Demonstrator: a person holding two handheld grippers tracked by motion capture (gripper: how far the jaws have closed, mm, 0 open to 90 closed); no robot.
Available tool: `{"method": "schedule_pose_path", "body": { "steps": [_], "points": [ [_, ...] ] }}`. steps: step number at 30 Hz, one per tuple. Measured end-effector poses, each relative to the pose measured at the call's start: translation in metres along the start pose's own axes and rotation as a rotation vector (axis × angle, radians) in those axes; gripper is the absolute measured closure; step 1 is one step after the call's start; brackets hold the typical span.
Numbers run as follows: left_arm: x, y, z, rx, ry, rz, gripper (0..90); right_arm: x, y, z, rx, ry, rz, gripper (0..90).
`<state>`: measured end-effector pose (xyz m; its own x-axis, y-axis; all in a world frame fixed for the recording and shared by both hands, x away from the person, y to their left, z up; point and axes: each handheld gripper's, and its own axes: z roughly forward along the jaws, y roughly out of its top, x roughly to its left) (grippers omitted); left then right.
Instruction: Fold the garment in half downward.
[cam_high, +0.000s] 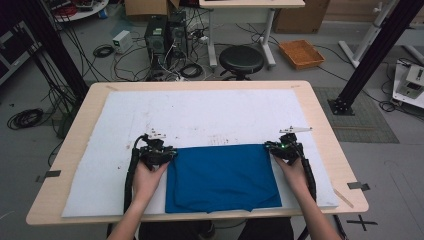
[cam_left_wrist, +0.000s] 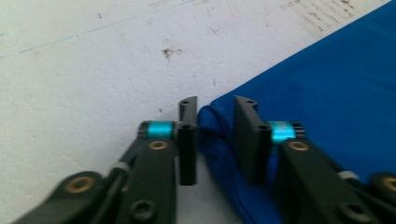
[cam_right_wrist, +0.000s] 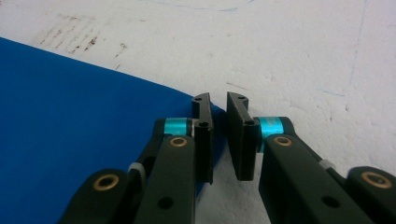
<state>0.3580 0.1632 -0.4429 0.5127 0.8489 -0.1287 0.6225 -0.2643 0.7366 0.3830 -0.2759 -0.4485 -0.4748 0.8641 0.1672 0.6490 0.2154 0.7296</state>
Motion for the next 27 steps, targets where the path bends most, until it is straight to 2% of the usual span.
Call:
{"method": "schedule_pose_path", "body": {
  "steps": [3,8,16,20,23,24,25,26,27],
  "points": [
    [-0.001,0.001,0.0,0.001,0.004,0.024,84.3,0.002,-0.001,-0.003,-0.01,-0.009,-0.02,88.0],
    [0.004,0.005,0.002,-0.006,0.007,0.03,85.3,-0.001,0.004,-0.002,-0.033,-0.015,-0.036,88.5],
    [0.017,0.034,0.017,-0.034,0.068,0.062,85.3,-0.011,0.031,0.013,-0.059,-0.05,-0.061,88.5],
    [0.02,0.041,0.024,-0.044,0.079,0.082,85.2,-0.016,0.036,0.02,-0.054,-0.061,-0.059,88.5],
    [0.021,0.041,0.026,-0.056,0.082,0.079,85.0,-0.017,0.037,0.022,-0.055,-0.064,-0.064,87.8],
    [0.021,0.04,0.026,-0.052,0.081,0.084,84.5,-0.016,0.036,0.022,-0.055,-0.064,-0.068,86.0],
    [0.021,0.04,0.025,-0.06,0.084,0.075,83.0,-0.016,0.036,0.022,-0.057,-0.067,-0.075,77.8],
    [0.02,0.04,0.022,-0.071,0.093,0.071,77.5,-0.016,0.036,0.02,-0.06,-0.071,-0.067,72.0],
    [0.02,0.04,0.02,-0.082,0.098,0.059,67.8,-0.016,0.036,0.017,-0.068,-0.058,-0.058,69.5]
  ]
}}
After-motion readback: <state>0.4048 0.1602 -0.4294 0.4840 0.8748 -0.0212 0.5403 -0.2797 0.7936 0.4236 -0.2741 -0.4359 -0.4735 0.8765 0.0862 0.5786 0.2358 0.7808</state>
